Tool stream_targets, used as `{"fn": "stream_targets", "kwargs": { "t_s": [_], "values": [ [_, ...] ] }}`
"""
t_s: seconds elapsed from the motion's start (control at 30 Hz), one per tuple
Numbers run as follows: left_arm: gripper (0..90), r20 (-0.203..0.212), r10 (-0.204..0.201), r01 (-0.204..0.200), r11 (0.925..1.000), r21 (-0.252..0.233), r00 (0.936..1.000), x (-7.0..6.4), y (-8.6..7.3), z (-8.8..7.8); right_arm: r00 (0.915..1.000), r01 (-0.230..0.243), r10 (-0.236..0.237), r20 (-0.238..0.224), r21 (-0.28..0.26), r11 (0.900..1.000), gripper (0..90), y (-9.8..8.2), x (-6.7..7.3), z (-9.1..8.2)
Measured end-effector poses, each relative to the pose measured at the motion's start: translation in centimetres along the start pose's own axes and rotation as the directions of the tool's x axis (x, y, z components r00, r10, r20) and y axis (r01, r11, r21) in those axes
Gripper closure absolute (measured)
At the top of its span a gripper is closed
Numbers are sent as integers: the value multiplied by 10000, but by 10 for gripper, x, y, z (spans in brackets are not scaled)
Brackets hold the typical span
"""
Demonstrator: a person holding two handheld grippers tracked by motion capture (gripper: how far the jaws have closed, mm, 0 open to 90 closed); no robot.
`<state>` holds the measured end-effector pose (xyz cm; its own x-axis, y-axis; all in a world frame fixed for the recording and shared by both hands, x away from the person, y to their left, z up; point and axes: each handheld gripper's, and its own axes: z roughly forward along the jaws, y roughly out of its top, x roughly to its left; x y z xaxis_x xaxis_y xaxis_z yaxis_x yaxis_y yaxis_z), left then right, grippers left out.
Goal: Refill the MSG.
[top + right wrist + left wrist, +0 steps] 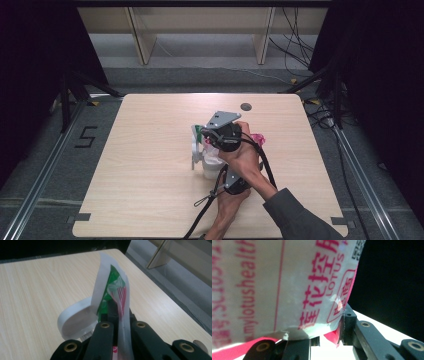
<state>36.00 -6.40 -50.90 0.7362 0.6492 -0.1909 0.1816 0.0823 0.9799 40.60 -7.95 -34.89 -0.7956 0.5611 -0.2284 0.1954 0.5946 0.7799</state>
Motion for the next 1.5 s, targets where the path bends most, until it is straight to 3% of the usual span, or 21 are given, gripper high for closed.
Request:
{"fn": "stream_targets", "kwargs": {
  "t_s": [0.03,0.07,0.1,0.23,0.27,0.3,0.33,0.37,0.4,0.5,0.8,0.83,0.87,0.9,0.93,1.07,1.23,1.27,1.43,1.47,1.5],
  "values": [
    [742,19,-61,61,10000,-57,10000,0,0,0,10000,-30,30,-32,101,9999,900,-1,0,1],
    [742,255,-535,546,9976,-418,9982,-4,0,2,10000,30,-29,-53,92,10000,900,-1,-1,1],
    [742,74,557,-559,9975,422,9984,3,2,-3,10000,31,-32,-59,-117,9999,900,0,-2,0],
    [742,20,598,-598,9973,422,9982,3,2,-3,10000,-10,10,-28,-90,10000,900,0,-2,-2],
    [742,49,218,-218,9997,139,9998,1,1,-1,10000,87,-87,-12,-129,9999,900,0,-2,-1],
    [742,49,218,-218,9997,139,9998,1,1,-1,10000,87,-87,-12,-129,9999,900,0,-2,-1],
    [742,192,-409,416,9985,-357,9990,-3,0,2,10000,50,-50,9,-5,10000,900,-1,-1,0],
    [742,192,-409,416,9985,-357,9990,-3,0,2,10000,50,-50,9,-5,10000,900,-1,-1,0],
    [742,32,555,-556,9975,443,9985,3,1,-3,10000,19,-19,-5,-4,10000,900,-1,-1,0],
    [742,2,618,-618,9972,415,9981,3,2,-3,10000,22,-24,-85,-162,9999,900,1,-4,-3],
    [742,20,563,-563,9974,441,9984,3,1,-3,10000,-45,45,3,-147,9999,900,0,-3,-1],
    [742,19,414,-414,9987,309,9991,2,1,-2,9999,-85,86,-81,38,10000,900,-1,-1,-1],
    [742,172,-411,417,9983,-398,9990,-4,0,2,10000,47,-47,12,19,10000,900,-1,-1,0],
    [742,201,-348,354,9988,-342,9992,-3,1,1,10000,9,-9,-20,-19,10000,900,0,-1,0],
    [742,79,555,-557,9977,391,9984,3,1,-3,9999,69,-70,-88,-86,9999,900,1,-2,0],
    [742,68,554,-556,9976,422,9984,3,1,-3,9999,-154,154,-16,-131,9998,900,0,-2,-2],
    [742,86,546,-549,9976,428,9985,3,1,-3,10000,21,-22,-42,-156,9999,900,-1,-4,-1],
    [742,119,331,-334,9992,229,9994,1,1,-2,10000,-65,64,-11,-82,9999,900,-1,-2,-1],
    [742,63,586,-589,9972,452,9983,3,2,-3,10000,-53,53,6,-153,9999,900,0,-2,-1],
    [742,113,-3,4,10000,-38,9999,-1,1,0,9999,-158,158,-29,-23,9999,900,-1,-1,-2],
    [742,113,-3,4,10000,-38,9999,-1,1,0,9999,-158,158,-29,-23,9999,900,-1,-1,-2]
  ]
}}
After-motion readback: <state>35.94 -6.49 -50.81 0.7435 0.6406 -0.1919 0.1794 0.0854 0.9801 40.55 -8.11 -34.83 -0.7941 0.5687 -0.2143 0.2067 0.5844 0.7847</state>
